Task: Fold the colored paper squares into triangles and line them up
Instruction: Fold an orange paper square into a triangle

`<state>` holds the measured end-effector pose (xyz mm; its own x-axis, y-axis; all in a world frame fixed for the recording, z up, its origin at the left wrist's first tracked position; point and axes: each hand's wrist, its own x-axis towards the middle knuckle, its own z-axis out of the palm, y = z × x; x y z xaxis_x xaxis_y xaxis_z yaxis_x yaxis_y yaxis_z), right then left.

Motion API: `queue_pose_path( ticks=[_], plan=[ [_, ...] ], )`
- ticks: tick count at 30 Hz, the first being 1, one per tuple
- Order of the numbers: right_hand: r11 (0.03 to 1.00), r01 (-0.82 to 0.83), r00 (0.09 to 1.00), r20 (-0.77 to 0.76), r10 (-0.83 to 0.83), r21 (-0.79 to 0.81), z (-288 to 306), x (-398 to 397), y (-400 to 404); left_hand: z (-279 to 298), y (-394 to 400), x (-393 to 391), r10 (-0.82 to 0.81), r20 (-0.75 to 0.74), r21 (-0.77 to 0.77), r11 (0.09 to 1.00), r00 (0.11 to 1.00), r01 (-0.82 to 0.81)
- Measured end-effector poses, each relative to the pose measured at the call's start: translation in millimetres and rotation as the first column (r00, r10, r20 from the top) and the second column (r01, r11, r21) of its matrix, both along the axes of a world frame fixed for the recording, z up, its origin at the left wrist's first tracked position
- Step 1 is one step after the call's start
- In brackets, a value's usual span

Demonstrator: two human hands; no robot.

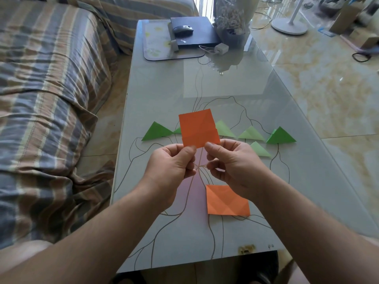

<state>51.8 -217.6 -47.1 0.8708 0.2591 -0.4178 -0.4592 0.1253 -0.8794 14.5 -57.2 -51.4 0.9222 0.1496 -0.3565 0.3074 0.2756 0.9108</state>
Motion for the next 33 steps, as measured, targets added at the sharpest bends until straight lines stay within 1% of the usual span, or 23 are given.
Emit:
queue_pose_path(
  ticks=[5,10,17,22,28,33],
  plan=[
    [1.000,-0.005,1.000,-0.011,0.006,0.010,1.4,0.8,-2.3,-0.3,0.3,0.3,0.009,0.006,0.021,1.000,1.000,-0.009],
    [1.000,0.024,1.000,-0.018,-0.024,0.010,2.5,0.9,-3.7,1.0,-0.5,1.3,0.014,0.013,0.033,0.999,1.000,-0.015],
    [0.998,0.056,0.998,-0.026,-0.055,0.034,3.6,2.0,-4.4,2.3,1.8,2.5,0.003,0.059,0.128,0.992,0.998,-0.010],
    [0.996,0.088,0.996,-0.020,-0.087,0.027,3.3,2.5,-5.2,2.8,3.2,3.0,0.011,0.062,0.132,0.991,0.998,-0.020],
    [0.997,0.070,0.998,-0.007,-0.070,0.015,4.8,2.6,-5.6,2.6,4.6,2.6,0.009,0.070,0.164,0.986,0.998,-0.021],
    [0.998,0.065,0.998,0.002,-0.065,0.006,4.5,2.5,-5.5,3.8,3.9,2.8,0.027,0.065,0.157,0.987,0.998,-0.037]
  ],
)
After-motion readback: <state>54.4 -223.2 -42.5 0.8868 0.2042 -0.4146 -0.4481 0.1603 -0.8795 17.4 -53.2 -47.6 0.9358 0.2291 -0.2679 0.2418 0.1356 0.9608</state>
